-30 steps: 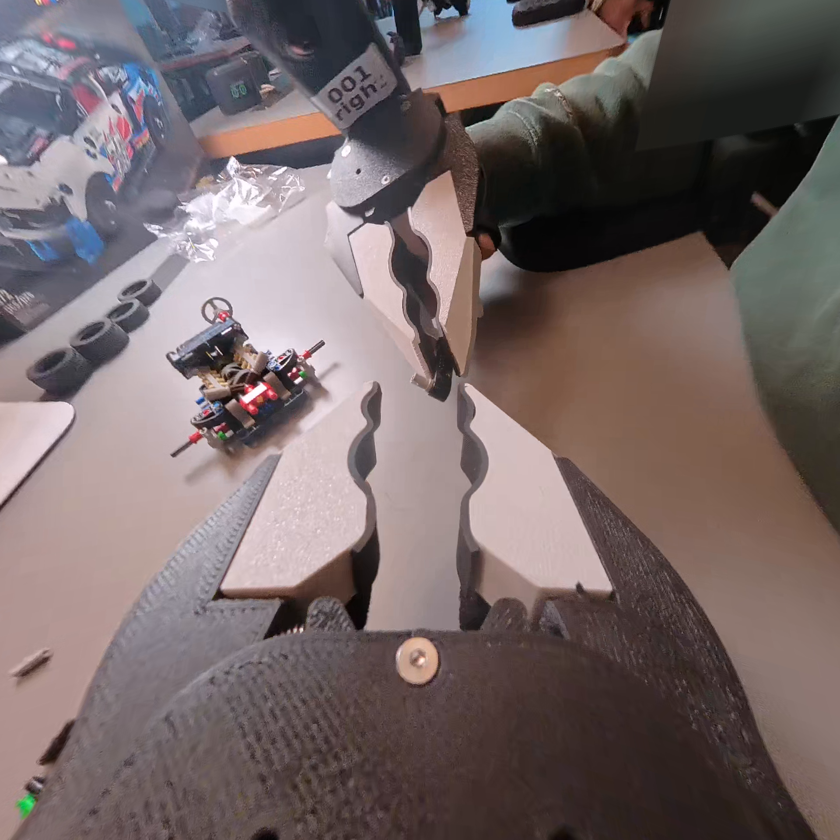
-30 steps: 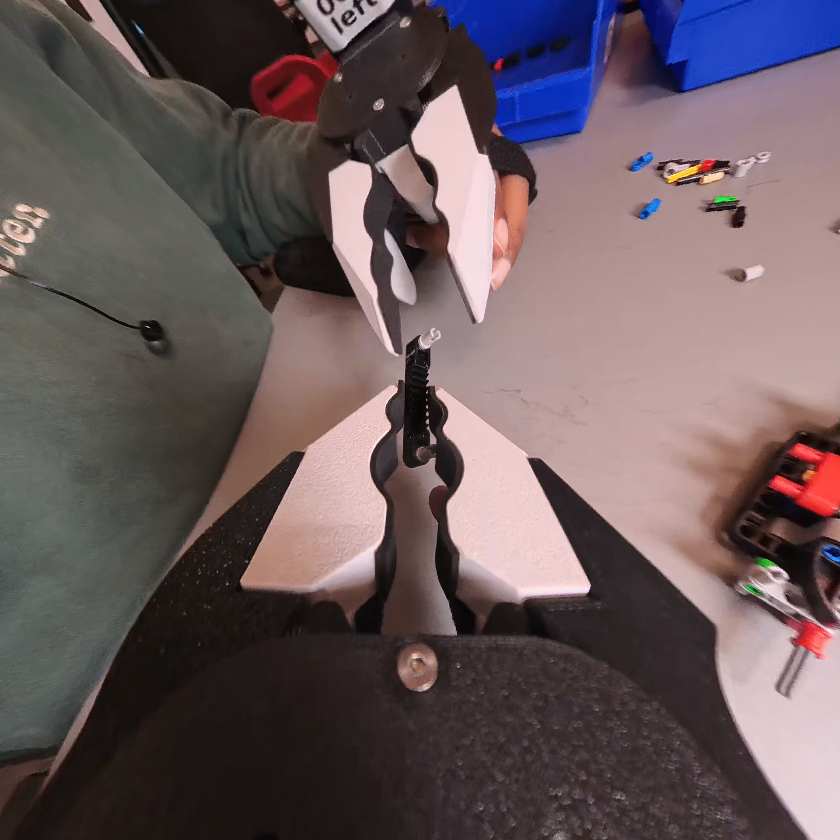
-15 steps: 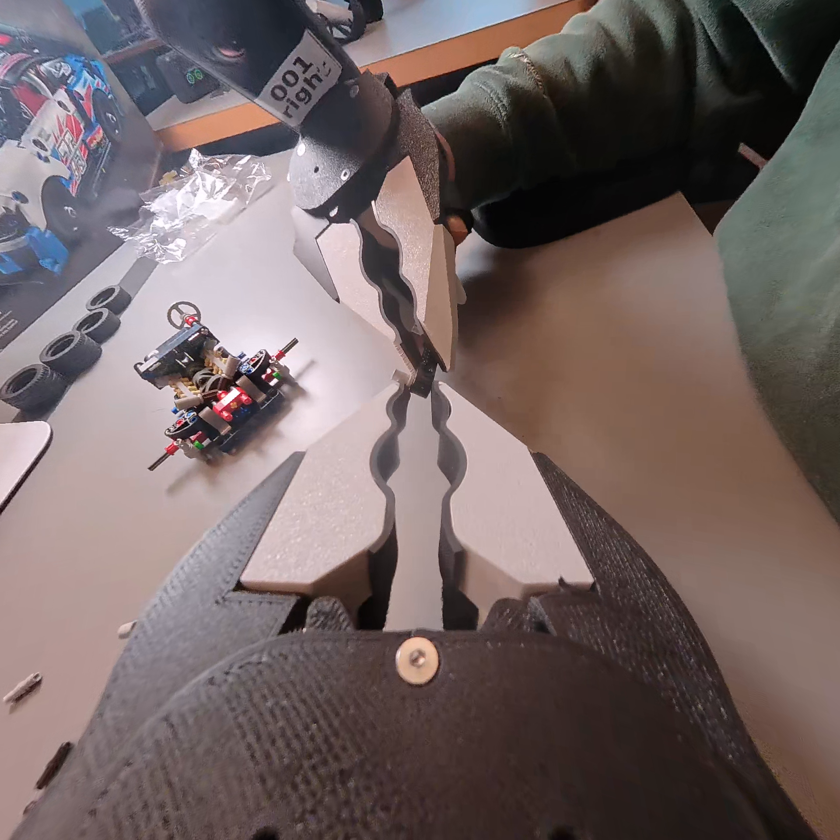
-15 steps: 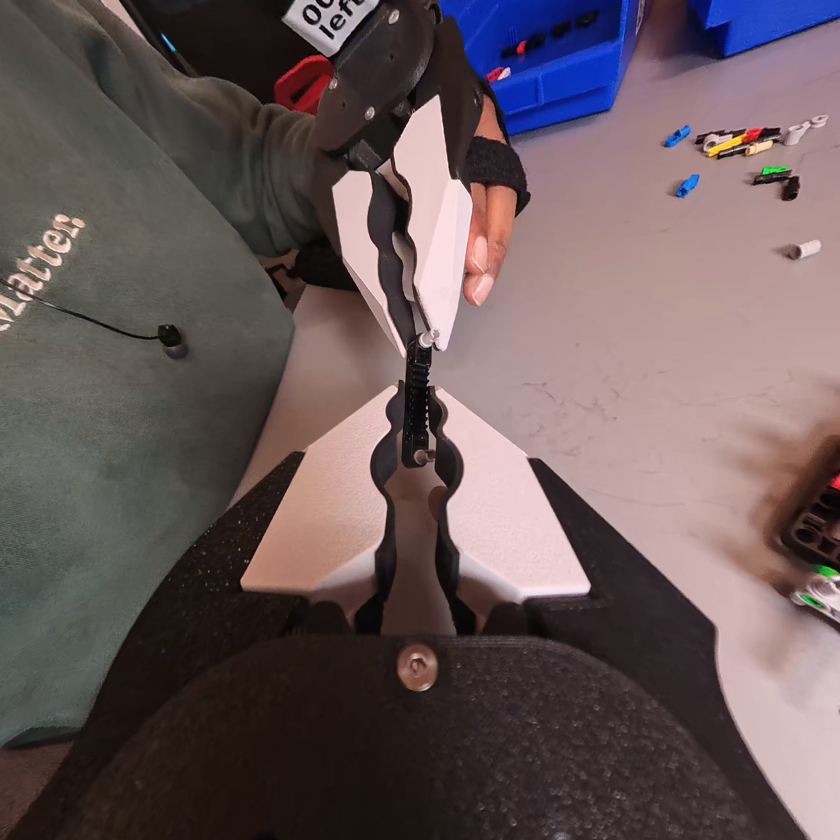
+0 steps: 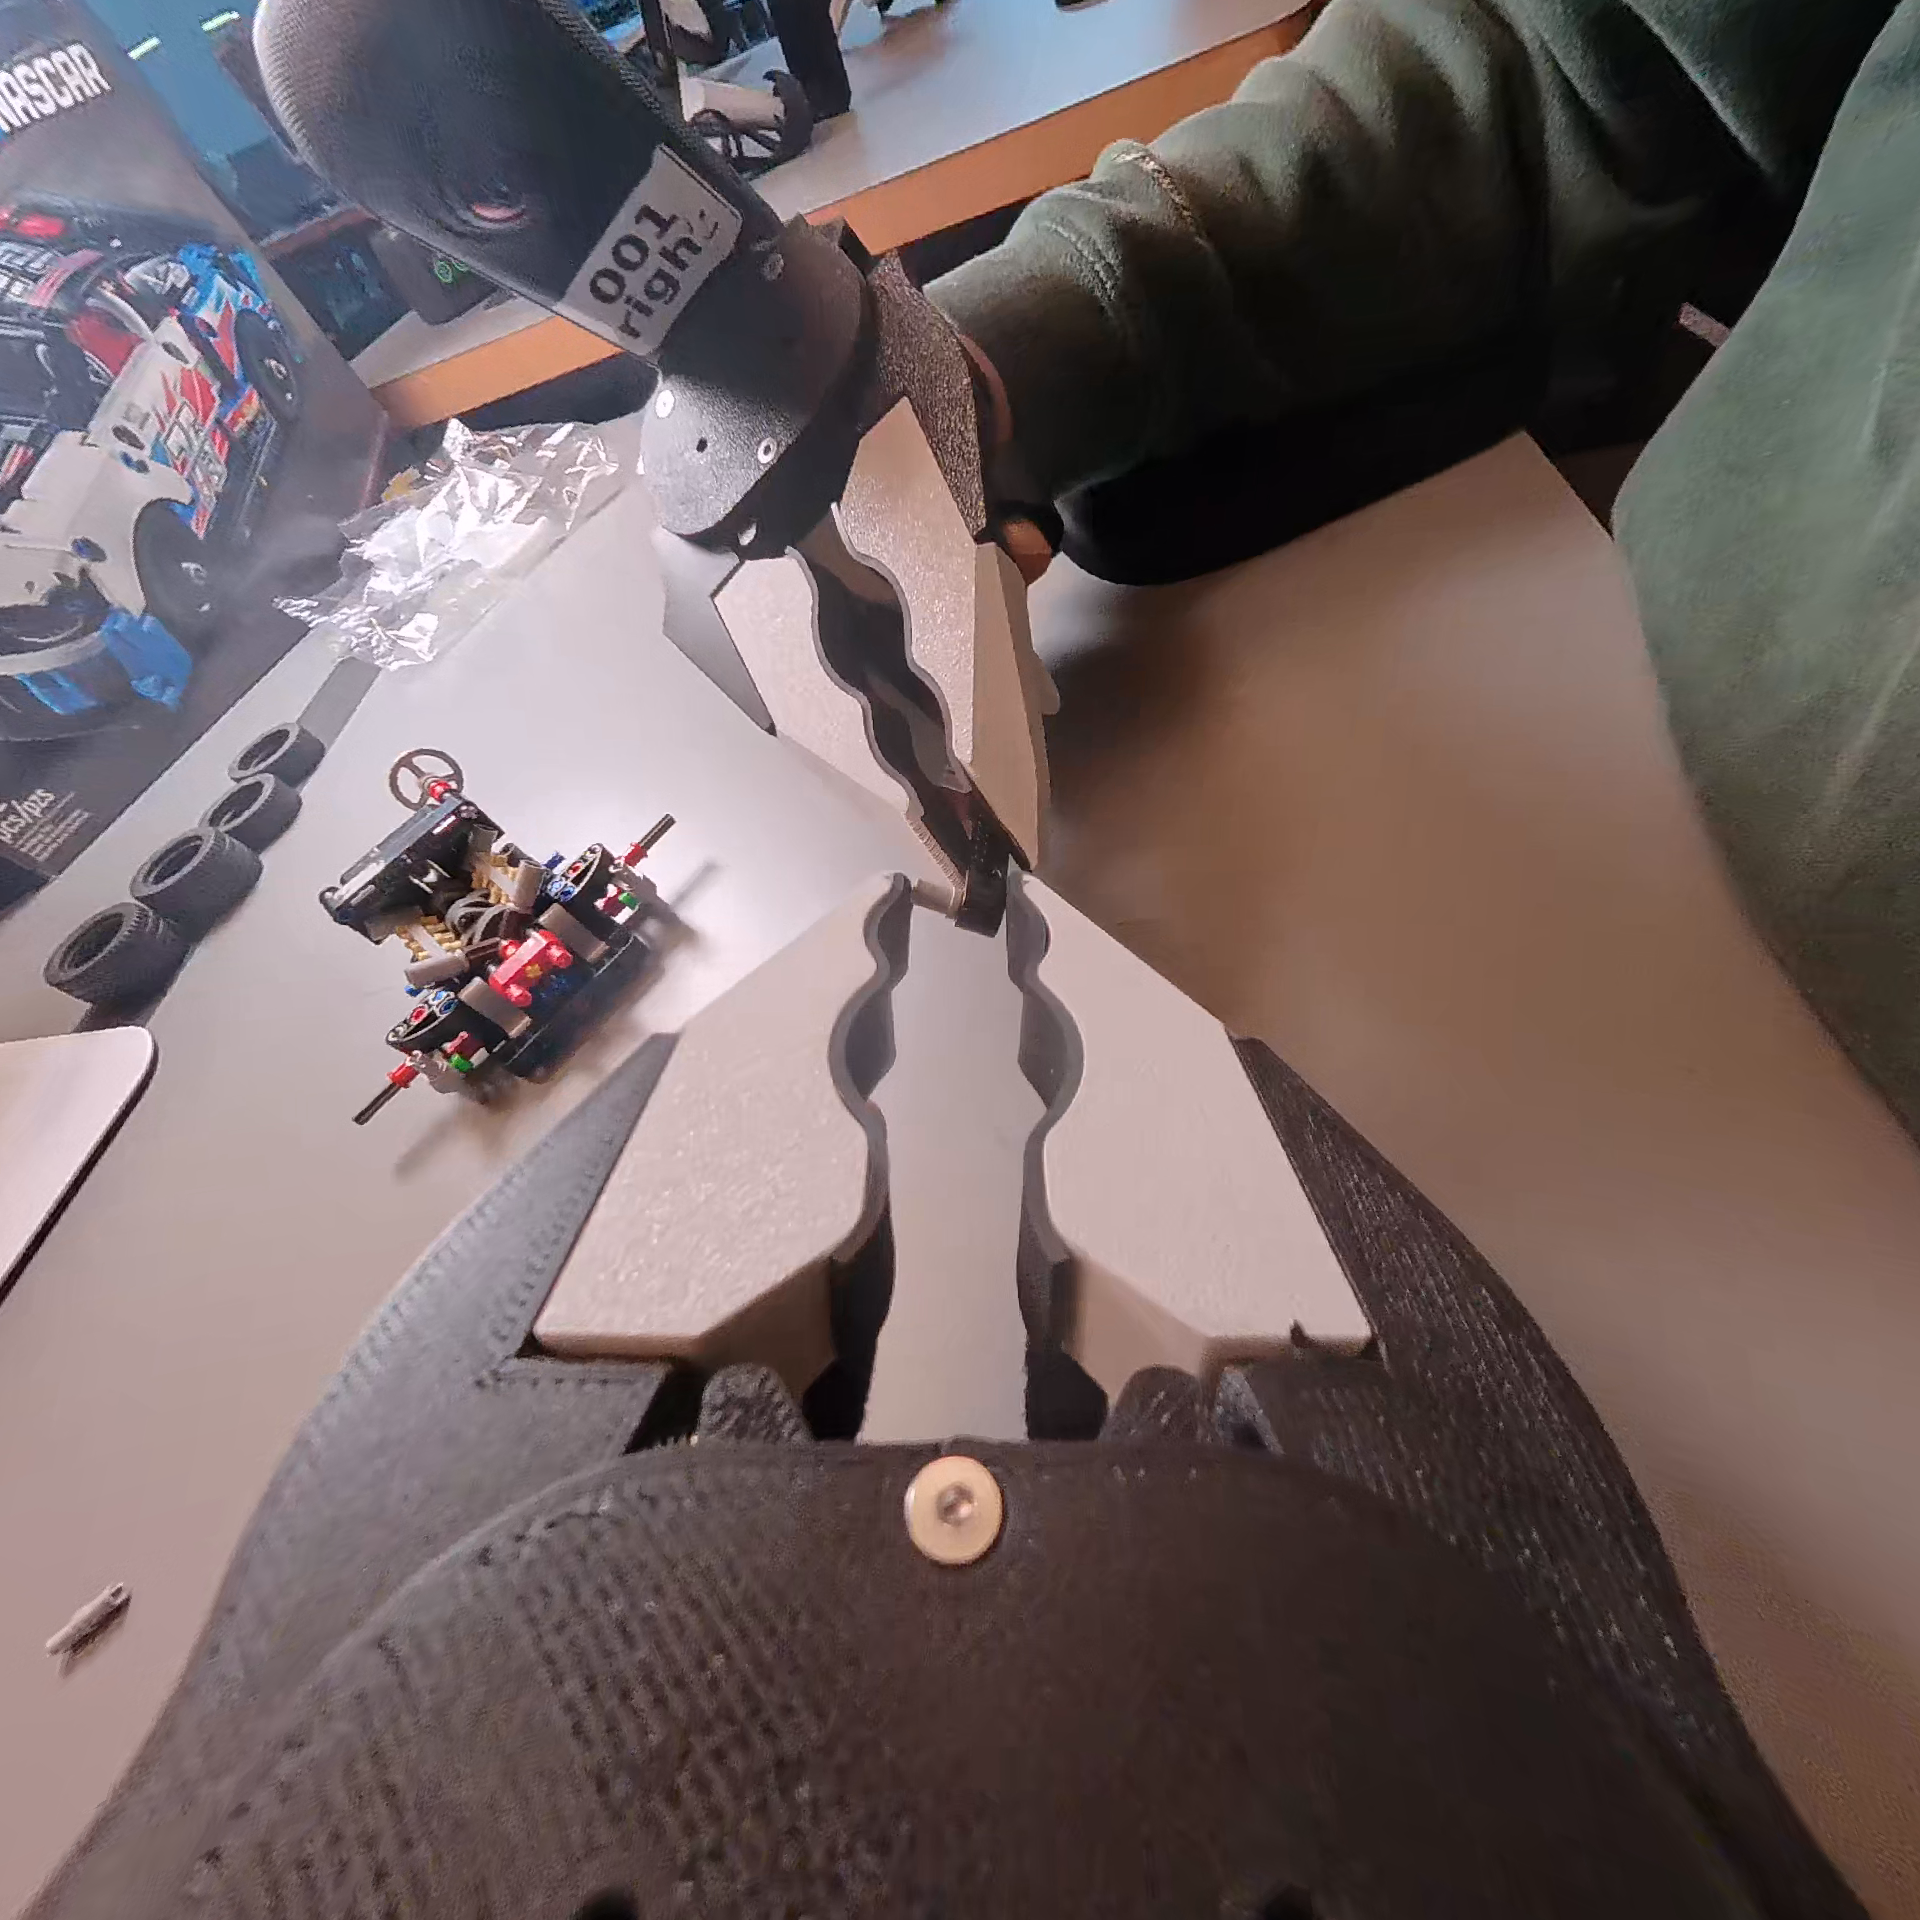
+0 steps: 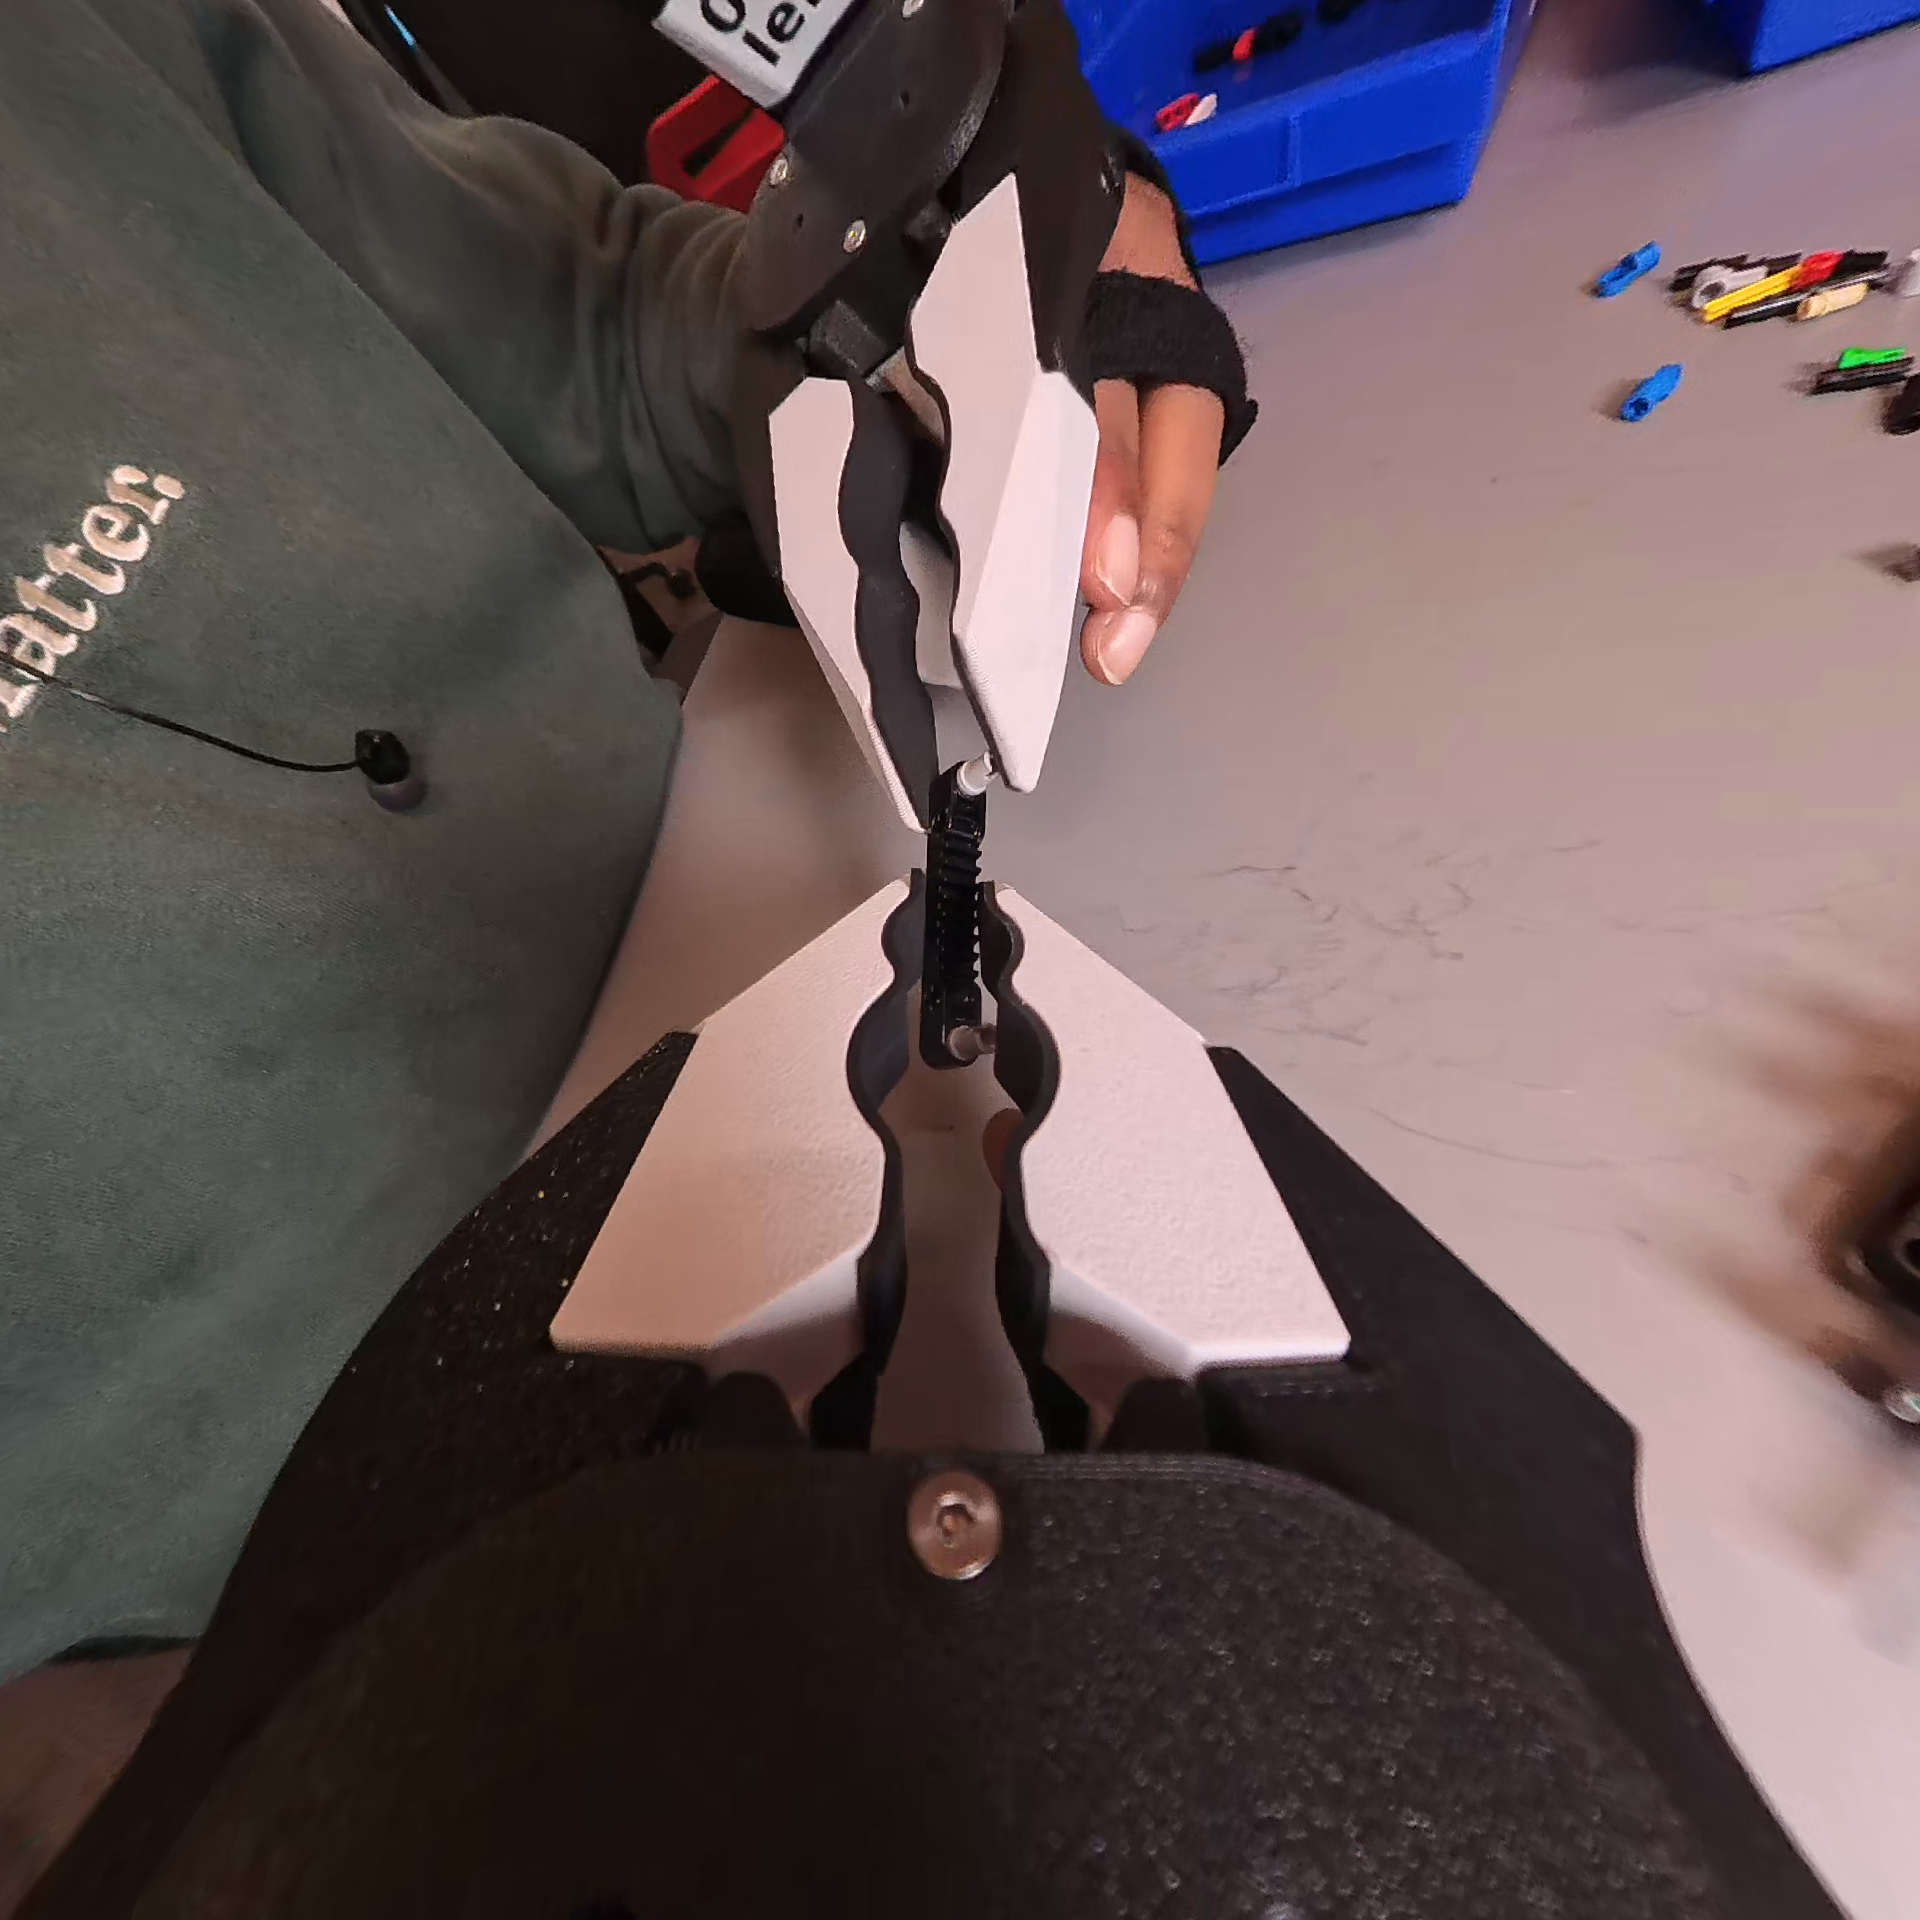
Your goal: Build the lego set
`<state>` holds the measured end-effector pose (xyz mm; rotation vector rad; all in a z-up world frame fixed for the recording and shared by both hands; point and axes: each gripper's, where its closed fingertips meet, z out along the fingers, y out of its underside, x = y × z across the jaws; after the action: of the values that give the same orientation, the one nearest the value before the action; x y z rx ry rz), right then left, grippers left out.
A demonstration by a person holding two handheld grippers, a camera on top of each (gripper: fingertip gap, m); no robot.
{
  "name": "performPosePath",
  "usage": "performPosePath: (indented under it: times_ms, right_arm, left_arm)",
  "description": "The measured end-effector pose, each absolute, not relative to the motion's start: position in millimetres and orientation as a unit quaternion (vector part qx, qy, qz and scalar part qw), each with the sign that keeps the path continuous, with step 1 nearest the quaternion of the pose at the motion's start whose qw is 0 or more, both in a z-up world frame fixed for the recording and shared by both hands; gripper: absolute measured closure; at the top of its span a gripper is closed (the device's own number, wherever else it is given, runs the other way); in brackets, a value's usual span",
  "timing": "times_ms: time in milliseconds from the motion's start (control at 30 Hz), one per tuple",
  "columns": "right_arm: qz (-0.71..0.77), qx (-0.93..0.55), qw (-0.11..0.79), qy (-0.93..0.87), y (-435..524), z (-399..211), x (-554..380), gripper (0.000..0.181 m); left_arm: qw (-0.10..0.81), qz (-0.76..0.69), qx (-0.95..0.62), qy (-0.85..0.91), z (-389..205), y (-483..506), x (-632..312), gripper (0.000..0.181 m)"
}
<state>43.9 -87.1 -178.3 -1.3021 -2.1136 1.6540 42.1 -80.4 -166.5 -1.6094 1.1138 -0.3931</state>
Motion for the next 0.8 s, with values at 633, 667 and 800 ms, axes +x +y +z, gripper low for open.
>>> performPosePath:
  times_ms: [633,667,800]
  right_arm:
    - [0.535,-0.440,0.125,-0.711,-84,-183,34,0.173]
    - [0.520,-0.435,0.144,-0.721,-82,-186,32,0.173]
    - [0.435,-0.411,0.243,-0.764,-72,-195,24,0.173]
  left_arm:
    - [0.528,-0.208,-0.696,0.440,-173,-78,31,0.164]
    - [0.520,-0.218,-0.707,0.426,-176,-76,28,0.151]
    - [0.469,-0.266,-0.750,0.382,-189,-73,22,0.147]
